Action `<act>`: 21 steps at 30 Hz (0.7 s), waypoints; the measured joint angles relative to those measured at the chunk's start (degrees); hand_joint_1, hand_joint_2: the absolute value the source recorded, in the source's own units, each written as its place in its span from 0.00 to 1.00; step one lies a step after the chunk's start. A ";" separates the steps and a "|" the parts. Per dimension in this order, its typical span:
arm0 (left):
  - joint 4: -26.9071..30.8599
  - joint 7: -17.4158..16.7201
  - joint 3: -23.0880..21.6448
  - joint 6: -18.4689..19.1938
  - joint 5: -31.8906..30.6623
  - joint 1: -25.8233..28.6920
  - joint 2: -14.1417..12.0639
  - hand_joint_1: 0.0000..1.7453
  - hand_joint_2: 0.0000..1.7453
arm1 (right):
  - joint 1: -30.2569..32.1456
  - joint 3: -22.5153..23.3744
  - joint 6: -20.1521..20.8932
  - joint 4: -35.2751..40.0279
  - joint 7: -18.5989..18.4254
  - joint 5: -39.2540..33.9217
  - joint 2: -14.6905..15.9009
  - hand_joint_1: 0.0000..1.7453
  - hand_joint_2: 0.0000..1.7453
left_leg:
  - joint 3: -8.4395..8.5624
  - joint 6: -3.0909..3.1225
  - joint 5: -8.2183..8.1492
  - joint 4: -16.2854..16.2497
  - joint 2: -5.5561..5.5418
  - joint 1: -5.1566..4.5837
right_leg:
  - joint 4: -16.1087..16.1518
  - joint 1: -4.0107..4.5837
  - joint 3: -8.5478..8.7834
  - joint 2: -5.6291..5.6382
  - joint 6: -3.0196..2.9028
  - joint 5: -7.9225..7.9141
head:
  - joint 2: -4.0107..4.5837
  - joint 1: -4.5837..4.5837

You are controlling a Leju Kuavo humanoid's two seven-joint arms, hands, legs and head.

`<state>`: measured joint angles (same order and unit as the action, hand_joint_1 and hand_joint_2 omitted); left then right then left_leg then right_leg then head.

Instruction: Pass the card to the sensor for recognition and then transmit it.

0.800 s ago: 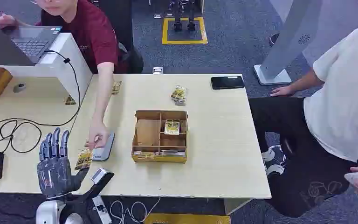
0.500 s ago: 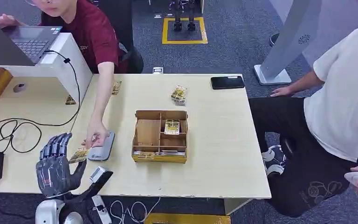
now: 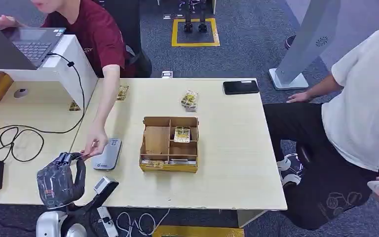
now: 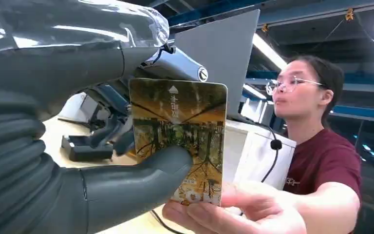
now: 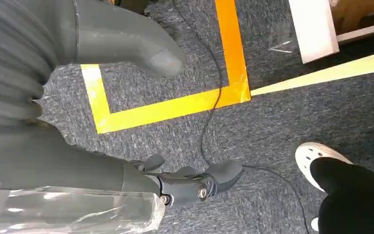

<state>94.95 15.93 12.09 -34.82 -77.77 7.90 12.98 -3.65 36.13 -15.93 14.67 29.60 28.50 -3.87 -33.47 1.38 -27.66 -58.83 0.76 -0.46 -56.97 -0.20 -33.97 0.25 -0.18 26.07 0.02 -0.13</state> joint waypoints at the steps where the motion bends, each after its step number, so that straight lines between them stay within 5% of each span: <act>1: 0.00 0.29 0.00 0.09 0.46 0.00 -0.02 1.00 1.00 | 0.01 0.13 0.00 0.00 -0.09 0.09 -0.02 0.00 1.00 | 0.00 0.00 0.00 0.00 0.00 0.00 | 0.00 0.00 0.00 0.00 0.00 0.00 | 0.00 0.00; 6: 0.00 2.26 0.00 2.35 5.74 0.00 -0.04 1.00 1.00 | 0.01 0.61 0.28 0.00 -0.11 0.92 -0.09 0.00 1.00 | 0.00 0.00 0.00 0.00 0.00 0.00 | 0.00 0.00 0.00 0.00 0.00 0.00 | 0.00 0.00; 12: 0.35 3.37 0.52 16.77 24.26 -0.82 0.83 1.00 1.00 | -0.02 2.53 0.79 0.00 0.00 2.69 -0.22 0.00 1.00 | -0.01 0.00 0.00 0.00 -0.01 0.00 | 0.00 0.00 0.00 -0.01 0.00 0.00 | 0.00 0.00; 17: 0.35 0.21 3.25 26.37 36.67 -1.97 2.10 1.00 1.00 | -0.01 3.80 1.33 0.00 0.06 4.44 -0.24 0.00 1.00 | 0.00 0.00 0.00 0.00 0.00 0.00 | 0.00 0.00 0.00 0.00 0.00 0.00 | 0.00 0.02; 21: 0.20 -3.52 5.49 28.87 38.52 -2.85 2.84 1.00 1.00 | -0.06 4.53 1.79 0.00 0.06 5.64 -0.24 0.00 1.00 | -0.01 0.00 0.00 0.00 -0.01 0.00 | 0.00 0.00 0.00 -0.01 0.00 0.00 | 0.00 0.00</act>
<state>95.14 12.41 17.57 -5.94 -39.25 5.04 15.83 -3.71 40.65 -14.14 14.67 29.66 34.14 -4.11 -33.48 1.38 -27.66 -58.83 0.75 -0.46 -56.97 -0.20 -33.97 0.24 -0.18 26.07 0.02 -0.13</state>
